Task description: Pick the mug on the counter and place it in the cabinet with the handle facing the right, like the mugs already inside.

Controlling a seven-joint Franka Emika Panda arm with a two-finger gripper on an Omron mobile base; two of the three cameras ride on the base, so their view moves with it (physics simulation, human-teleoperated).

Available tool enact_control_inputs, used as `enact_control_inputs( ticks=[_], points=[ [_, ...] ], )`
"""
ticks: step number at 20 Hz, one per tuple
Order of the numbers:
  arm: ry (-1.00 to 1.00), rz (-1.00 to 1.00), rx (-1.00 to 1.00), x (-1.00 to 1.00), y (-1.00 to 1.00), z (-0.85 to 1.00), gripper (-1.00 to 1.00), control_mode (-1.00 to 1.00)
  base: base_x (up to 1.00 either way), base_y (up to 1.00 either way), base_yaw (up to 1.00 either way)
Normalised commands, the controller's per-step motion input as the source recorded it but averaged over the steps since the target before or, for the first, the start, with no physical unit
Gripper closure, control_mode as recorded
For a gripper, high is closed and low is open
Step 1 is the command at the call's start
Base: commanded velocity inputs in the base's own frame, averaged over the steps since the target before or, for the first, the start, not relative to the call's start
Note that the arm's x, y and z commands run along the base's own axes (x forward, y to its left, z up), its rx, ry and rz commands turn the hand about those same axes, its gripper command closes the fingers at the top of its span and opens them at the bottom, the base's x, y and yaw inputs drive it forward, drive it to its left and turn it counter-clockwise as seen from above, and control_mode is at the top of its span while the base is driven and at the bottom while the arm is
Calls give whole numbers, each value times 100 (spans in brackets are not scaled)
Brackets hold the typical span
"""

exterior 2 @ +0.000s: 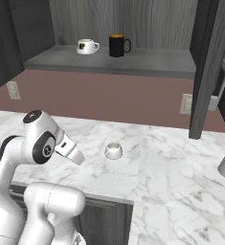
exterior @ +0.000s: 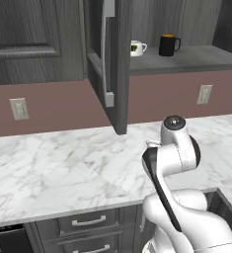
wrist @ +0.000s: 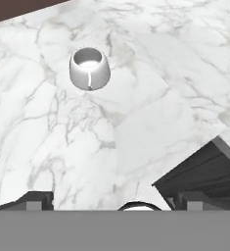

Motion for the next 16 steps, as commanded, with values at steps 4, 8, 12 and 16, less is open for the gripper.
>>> enact_control_inputs(
  ticks=[4,8,12,16],
  points=[
    [-22,-1,-3,5,-27,-76,-100,-100,0,0,0],
    [-14,-1,-18,20,-11,-84,-100,-100,0,0,0],
    [4,-14,0,72,-8,-28,-100,-100,0,0,0],
    [-3,-6,0,62,2,-12,-100,-100,0,0,0]
  ],
)
